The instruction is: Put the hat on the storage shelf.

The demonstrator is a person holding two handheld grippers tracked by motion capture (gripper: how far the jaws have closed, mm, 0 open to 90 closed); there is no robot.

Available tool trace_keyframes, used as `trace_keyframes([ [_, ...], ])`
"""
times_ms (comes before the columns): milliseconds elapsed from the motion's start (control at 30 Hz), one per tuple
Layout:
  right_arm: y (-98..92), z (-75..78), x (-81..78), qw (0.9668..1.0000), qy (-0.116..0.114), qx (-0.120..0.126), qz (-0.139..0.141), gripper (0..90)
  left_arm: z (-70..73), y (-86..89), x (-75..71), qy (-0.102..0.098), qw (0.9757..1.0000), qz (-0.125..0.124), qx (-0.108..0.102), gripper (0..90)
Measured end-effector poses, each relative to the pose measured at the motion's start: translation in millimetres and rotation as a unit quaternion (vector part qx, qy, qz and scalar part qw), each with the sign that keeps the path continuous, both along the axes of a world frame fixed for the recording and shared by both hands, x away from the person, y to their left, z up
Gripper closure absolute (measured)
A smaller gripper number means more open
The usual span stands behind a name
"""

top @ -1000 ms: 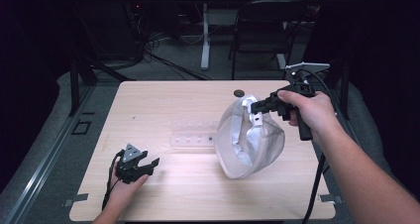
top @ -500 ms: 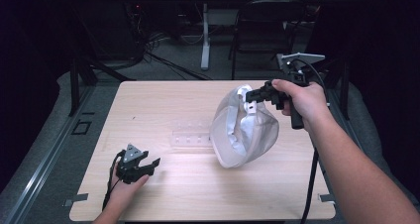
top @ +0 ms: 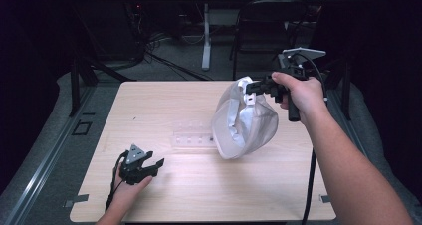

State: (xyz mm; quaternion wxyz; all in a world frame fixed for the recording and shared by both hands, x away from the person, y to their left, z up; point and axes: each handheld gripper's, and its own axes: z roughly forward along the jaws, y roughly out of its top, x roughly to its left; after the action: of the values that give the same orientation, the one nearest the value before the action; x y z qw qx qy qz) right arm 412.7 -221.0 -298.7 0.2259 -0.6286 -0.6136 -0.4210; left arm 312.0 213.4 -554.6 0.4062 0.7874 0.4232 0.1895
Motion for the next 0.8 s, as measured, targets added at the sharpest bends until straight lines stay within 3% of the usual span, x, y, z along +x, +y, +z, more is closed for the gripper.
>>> trace_keyframes([
  [67, 0.7, -1.2, 3.0, 1.0000, 0.000, 0.000, -0.003, 83.4, 2.6, -5.6, -1.0, -0.008, 0.9999, -0.005, -0.004, 44.8],
  [167, 0.9, -2.5, 7.8, 0.9999, -0.002, 0.008, -0.009, 83.4, 13.2, -22.2, -3.6, -0.023, 0.9990, -0.033, -0.019, 45.4],
  [200, 0.9, -2.5, 7.8, 0.9999, -0.002, 0.008, -0.009, 83.4, 13.2, -22.2, -3.6, -0.023, 0.9990, -0.033, -0.019, 45.5],
  [267, 1.8, -3.5, 11.5, 0.9998, -0.001, 0.009, -0.015, 83.4, 21.7, -38.9, -3.9, -0.039, 0.9976, -0.055, -0.018, 45.5],
  [533, 2.9, -3.0, 18.3, 0.9994, -0.006, 0.021, -0.027, 83.4, 39.1, -71.1, 2.0, -0.060, 0.9944, -0.084, -0.019, 45.4],
  [633, 2.9, -4.7, 22.2, 0.9992, -0.010, 0.022, -0.033, 83.4, 47.2, -93.8, 4.6, -0.080, 0.9916, -0.102, -0.002, 45.3],
  [667, 3.0, -5.0, 22.8, 0.9991, -0.011, 0.023, -0.034, 83.4, 47.2, -93.8, 4.6, -0.080, 0.9916, -0.102, -0.002, 45.4],
  [733, 3.0, -5.2, 24.1, 0.9990, -0.009, 0.023, -0.037, 83.4, 51.9, -113.6, 5.1, -0.098, 0.9878, -0.118, 0.025, 45.4],
  [800, 2.8, -5.6, 24.9, 0.9989, -0.012, 0.024, -0.039, 83.4, 54.2, -123.6, 5.3, -0.103, 0.9861, -0.127, 0.031, 45.9],
])
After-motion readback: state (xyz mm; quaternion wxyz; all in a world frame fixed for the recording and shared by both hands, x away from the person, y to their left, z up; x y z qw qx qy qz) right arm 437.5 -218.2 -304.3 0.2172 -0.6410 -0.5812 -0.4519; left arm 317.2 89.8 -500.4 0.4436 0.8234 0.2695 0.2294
